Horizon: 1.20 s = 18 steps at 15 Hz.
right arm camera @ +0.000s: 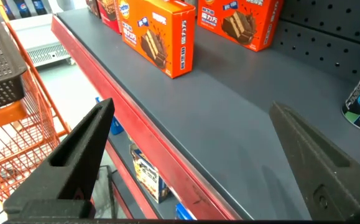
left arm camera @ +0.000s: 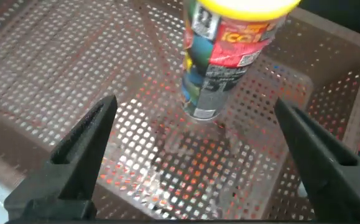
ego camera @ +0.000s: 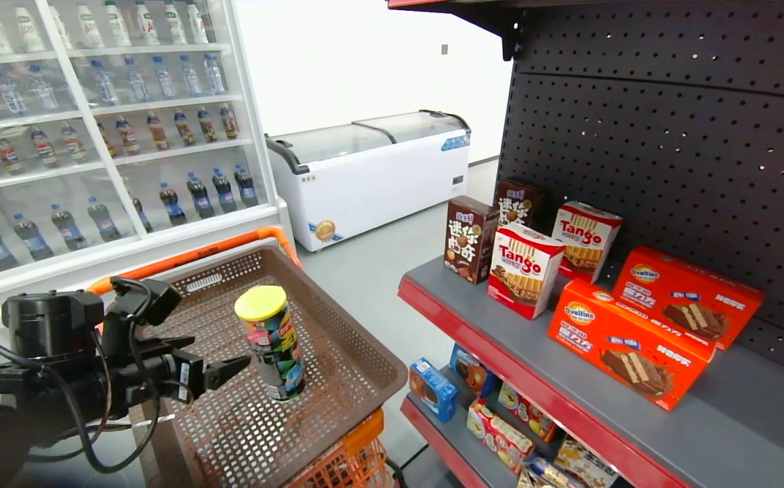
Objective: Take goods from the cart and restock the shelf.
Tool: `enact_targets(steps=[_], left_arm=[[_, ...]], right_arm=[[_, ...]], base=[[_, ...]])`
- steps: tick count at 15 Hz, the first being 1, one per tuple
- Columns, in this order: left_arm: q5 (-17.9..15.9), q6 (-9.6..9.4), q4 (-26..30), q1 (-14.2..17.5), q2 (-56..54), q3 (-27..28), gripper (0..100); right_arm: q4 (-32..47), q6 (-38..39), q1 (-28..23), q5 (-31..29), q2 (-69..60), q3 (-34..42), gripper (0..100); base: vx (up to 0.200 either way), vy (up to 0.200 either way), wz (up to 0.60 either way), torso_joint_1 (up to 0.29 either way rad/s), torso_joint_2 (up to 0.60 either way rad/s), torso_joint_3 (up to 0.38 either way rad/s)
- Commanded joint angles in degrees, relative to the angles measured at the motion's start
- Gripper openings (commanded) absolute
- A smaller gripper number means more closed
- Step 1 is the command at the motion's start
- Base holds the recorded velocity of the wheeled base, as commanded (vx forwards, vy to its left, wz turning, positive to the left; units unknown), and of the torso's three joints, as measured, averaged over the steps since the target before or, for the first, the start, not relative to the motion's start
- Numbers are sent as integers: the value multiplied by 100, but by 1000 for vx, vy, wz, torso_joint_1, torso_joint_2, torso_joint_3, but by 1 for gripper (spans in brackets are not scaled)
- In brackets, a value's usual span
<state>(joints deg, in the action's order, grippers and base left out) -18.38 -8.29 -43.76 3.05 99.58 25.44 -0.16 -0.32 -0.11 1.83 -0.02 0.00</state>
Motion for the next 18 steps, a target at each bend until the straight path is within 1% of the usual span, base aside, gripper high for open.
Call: enact_targets(steps=[1, 2, 4, 5, 7, 8, 9, 10, 12, 13, 14, 15, 18], left_arm=[[1, 3, -80, -76, 430, 163, 100], [1, -6, -238, -94, 632, 198, 100], [10, 3, -528, -243, 887, 224, 100], [45, 3, -827, -349, 1160, 312, 100], [45, 12, -1038, -445, 1450, 541, 100], [45, 47, -1073, -524, 1696, 822, 100], [45, 64, -1073, -533, 1784, 928, 100], [45, 108, -1143, -551, 1995, 1165, 100], [45, 126, -1196, -568, 2144, 1323, 100], [45, 64, -1196, -577, 2214, 1358, 100], [54, 56, -1275, -612, 2320, 1393, 100], [54, 56, -1486, -718, 2390, 1446, 100], [81, 56, -1503, -806, 2540, 1525, 100]], right_arm=[[-2, -3, 2, -7, 2, 0, 100], [-2, -3, 2, 2, 2, 0, 100], [-2, -3, 2, 2, 2, 0, 100], [-2, -3, 2, 2, 2, 0, 100], [-2, -3, 11, 2, 2, 0, 100], [-2, -3, 2, 2, 2, 0, 100], [-2, -3, 2, 2, 2, 0, 100], [-2, -3, 2, 2, 2, 0, 100], [-2, -3, 2, 2, 2, 0, 100], [-2, -3, 11, 2, 2, 0, 100], [7, -3, 2, 2, 2, 0, 100], [-2, -3, 2, 2, 2, 0, 100], [-2, -3, 2, 2, 2, 0, 100]], base=[[0, 0, 0, 0, 0, 0], [0, 0, 0, 0, 0, 0], [0, 0, 0, 0, 0, 0], [0, 0, 0, 0, 0, 0], [0, 0, 0, 0, 0, 0], [0, 0, 0, 0, 0, 0], [0, 0, 0, 0, 0, 0], [0, 0, 0, 0, 0, 0], [0, 0, 0, 0, 0, 0], [0, 0, 0, 0, 0, 0], [0, 0, 0, 0, 0, 0], [0, 0, 0, 0, 0, 0], [0, 0, 0, 0, 0, 0]])
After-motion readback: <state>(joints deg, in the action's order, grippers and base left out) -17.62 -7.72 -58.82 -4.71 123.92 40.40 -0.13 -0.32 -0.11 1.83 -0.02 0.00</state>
